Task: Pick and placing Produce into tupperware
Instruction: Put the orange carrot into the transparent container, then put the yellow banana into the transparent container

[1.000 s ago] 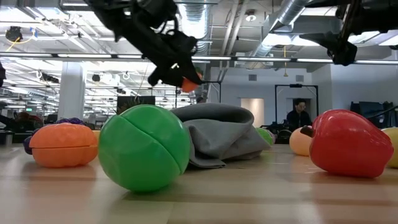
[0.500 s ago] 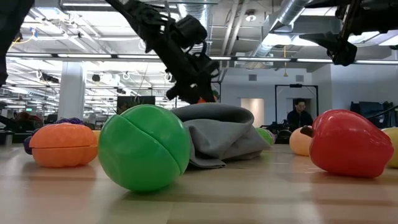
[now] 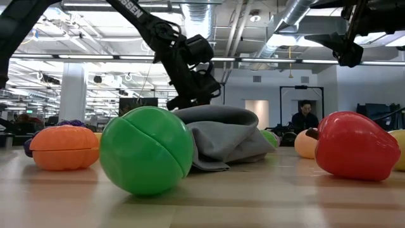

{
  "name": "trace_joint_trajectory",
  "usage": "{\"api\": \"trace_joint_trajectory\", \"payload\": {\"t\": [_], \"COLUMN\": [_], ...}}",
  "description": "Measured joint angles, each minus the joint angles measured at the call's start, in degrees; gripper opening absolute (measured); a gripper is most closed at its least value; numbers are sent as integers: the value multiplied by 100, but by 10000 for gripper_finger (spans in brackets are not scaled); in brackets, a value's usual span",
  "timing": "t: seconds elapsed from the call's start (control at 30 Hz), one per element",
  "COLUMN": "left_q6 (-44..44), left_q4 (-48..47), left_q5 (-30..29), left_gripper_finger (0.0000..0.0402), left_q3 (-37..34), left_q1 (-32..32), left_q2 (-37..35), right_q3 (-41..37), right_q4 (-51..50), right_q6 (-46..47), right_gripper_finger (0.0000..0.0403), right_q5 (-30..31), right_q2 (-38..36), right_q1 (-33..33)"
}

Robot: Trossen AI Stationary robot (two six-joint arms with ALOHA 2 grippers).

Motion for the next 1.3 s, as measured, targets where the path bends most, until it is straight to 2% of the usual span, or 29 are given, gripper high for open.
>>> {"api": "trace_joint_trajectory", "payload": {"t": [1.03,1.3], "left_q6": [499,960], "left_q4": [-156,-286], "left_q5": [21,668], "left_gripper_finger": [202,203], "left_q3": [30,559], "left_q1": [57,-4], "left_q2": [0,-208], "right_q3": [0,0], "right_q4": [0,1], "right_q6": [2,4], "right_gripper_finger": [317,317], "right_q5": [0,-8], "right_q2": [0,0], "right_q1": [0,0]}}
